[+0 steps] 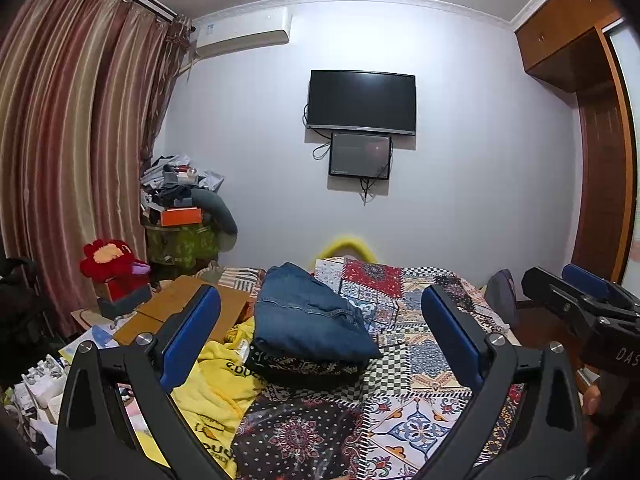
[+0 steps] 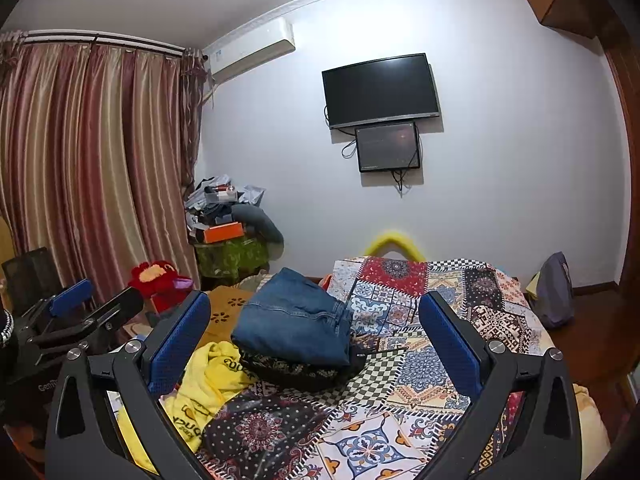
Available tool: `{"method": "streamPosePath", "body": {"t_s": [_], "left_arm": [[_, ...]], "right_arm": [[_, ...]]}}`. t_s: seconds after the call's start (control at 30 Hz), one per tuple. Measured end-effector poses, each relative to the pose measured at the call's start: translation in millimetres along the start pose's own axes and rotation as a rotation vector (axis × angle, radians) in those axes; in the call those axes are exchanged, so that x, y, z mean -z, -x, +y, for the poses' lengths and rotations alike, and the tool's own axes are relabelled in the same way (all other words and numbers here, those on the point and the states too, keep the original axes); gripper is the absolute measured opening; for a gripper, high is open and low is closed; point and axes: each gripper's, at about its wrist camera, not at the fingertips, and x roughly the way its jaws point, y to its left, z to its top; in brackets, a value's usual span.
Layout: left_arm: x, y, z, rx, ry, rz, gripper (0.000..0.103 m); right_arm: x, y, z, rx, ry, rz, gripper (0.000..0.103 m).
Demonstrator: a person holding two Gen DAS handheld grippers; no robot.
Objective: Fold large clothes
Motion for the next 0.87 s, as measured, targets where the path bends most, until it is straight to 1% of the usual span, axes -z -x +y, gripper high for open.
{"method": "streamPosePath", "body": {"t_s": [0.2,0.67,0.87], "left_arm": [[0.4,-3.2,-2.3,0.025,-0.004,0.019,0.101],[2.0,-3.0,-2.9,0.026,0.001,0.023,0.101],[3.5,-6.1,-1.4,0.039,0.014,0.042,0.101]], "right_arm": [[0.2,0.8,-0.1,0.004,0.001,-0.003,0.103],[0.6,2.5,0.8,0.022,0.015,-0.019,0.103],[1.0,1.3,1.8,0.020,0.020,-0.015,0.103]]}}
